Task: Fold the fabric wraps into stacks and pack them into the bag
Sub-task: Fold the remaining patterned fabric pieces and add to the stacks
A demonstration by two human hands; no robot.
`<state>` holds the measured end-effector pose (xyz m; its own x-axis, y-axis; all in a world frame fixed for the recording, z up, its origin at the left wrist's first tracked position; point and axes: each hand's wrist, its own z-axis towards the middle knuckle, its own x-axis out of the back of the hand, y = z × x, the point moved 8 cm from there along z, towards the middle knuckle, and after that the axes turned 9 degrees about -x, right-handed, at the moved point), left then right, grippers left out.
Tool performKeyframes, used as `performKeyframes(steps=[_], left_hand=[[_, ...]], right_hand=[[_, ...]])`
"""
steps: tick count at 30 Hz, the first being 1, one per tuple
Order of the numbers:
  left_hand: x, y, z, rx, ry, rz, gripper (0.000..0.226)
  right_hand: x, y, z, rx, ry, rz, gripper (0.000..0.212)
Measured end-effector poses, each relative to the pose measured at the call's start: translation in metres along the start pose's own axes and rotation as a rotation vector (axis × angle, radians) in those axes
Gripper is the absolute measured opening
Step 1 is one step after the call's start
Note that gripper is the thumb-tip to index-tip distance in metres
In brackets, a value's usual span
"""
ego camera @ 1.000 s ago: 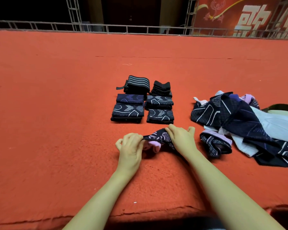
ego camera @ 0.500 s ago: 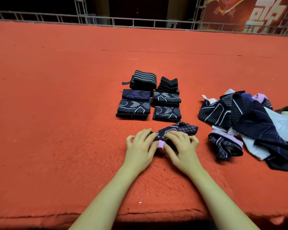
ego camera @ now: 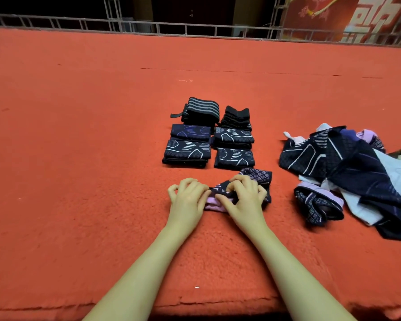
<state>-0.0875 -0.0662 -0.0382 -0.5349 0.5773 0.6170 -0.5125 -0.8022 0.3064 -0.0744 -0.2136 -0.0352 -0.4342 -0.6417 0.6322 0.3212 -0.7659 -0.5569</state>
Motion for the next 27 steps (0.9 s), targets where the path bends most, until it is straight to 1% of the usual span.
performKeyframes(steps=[3,6,8,11,14,15,17,19,22,24,27], left_hand=[[0.002,-0.004,0.002,0.035,0.035,0.009,0.016],[0.007,-0.009,0.007,0.107,0.087,0.010,0.019],[0.005,-0.012,0.008,0.142,0.096,0.049,0.024],[0.001,-0.021,0.008,0.195,0.108,0.121,0.026],[-0.003,-0.023,0.010,0.215,0.093,0.161,0.028],[-0.004,-0.022,0.011,0.223,0.087,0.171,0.029],[-0.004,-0.020,0.011,0.230,0.077,0.180,0.029],[-0.003,-0.016,0.010,0.223,0.070,0.172,0.027],[0.001,-0.017,0.005,0.195,0.065,0.057,0.026],[0.003,-0.017,0.002,0.126,0.031,0.009,0.027],[0.004,-0.016,-0.001,0.038,-0.044,0.028,0.032]], right_hand=[[0.004,-0.008,0.011,0.063,0.085,-0.138,0.027],[0.007,-0.016,0.020,0.124,0.090,-0.227,0.030],[0.006,-0.015,0.022,0.131,0.006,-0.172,0.032],[-0.001,-0.003,0.012,0.113,-0.195,-0.029,0.037],[-0.004,0.004,0.004,0.087,-0.278,0.036,0.048],[-0.005,0.003,0.004,0.083,-0.283,0.039,0.047],[-0.005,-0.002,0.005,0.091,-0.244,0.031,0.036],[-0.002,-0.009,0.006,0.124,-0.151,-0.010,0.026],[0.003,-0.012,0.006,0.139,-0.039,-0.074,0.026],[0.009,-0.009,0.008,0.081,0.023,-0.074,0.022],[0.011,-0.006,0.013,-0.011,0.065,-0.101,0.016]])
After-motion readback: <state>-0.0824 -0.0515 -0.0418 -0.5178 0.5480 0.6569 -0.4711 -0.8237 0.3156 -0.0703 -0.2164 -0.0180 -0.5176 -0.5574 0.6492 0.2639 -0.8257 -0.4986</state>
